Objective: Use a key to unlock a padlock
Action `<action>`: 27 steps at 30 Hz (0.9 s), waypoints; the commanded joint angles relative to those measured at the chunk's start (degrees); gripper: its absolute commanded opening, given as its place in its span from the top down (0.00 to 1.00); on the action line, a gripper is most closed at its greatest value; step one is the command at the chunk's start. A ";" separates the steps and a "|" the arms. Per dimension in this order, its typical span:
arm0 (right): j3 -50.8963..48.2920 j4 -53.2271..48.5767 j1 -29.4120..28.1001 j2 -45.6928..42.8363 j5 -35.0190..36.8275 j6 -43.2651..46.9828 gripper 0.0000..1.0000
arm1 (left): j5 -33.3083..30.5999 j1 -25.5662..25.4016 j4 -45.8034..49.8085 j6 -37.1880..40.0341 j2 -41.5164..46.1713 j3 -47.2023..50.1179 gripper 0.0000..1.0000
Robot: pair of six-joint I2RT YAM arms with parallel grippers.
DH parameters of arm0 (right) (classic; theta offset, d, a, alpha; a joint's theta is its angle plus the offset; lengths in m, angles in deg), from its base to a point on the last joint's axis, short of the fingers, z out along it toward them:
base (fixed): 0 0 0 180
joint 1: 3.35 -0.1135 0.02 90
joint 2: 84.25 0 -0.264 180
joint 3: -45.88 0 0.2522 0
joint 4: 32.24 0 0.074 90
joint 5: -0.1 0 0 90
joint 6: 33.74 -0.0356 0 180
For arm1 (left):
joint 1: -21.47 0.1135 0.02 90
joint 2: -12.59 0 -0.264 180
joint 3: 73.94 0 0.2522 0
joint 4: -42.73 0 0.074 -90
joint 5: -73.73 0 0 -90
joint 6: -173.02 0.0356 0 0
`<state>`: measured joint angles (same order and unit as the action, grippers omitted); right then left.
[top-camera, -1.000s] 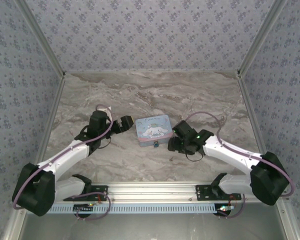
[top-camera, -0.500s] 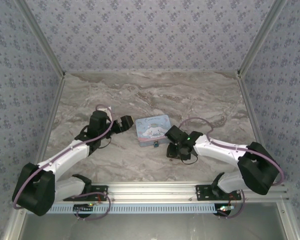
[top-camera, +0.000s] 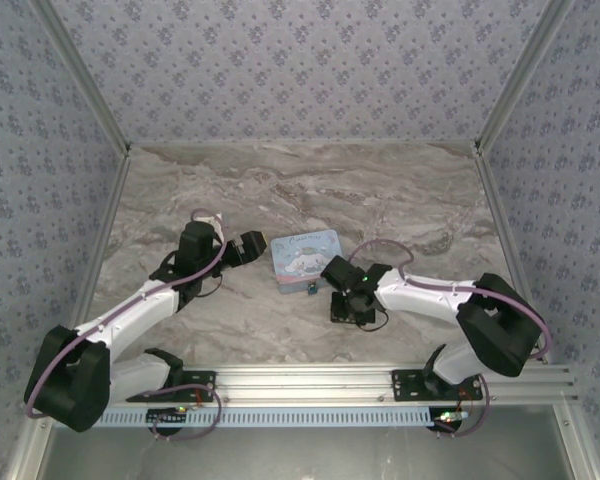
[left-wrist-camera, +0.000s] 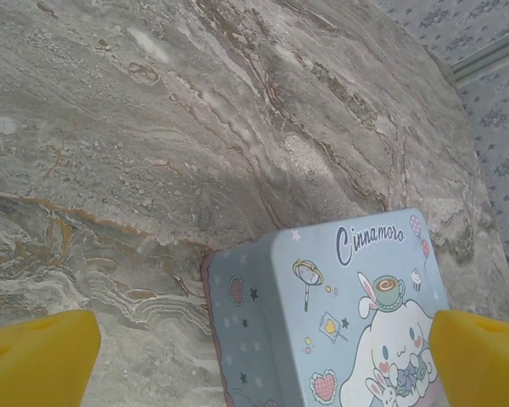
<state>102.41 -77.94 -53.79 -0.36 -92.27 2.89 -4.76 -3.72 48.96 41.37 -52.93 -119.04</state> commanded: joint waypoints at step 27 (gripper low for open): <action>0.96 -2.21 -0.98 1.85 1.26 0.27 0.92 | -1.16 -0.36 1.97 1.07 1.17 -1.07 0.01</action>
<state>103.04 -79.19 -54.20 0.65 -91.60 3.11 -5.18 -3.74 49.81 41.52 -52.86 -119.04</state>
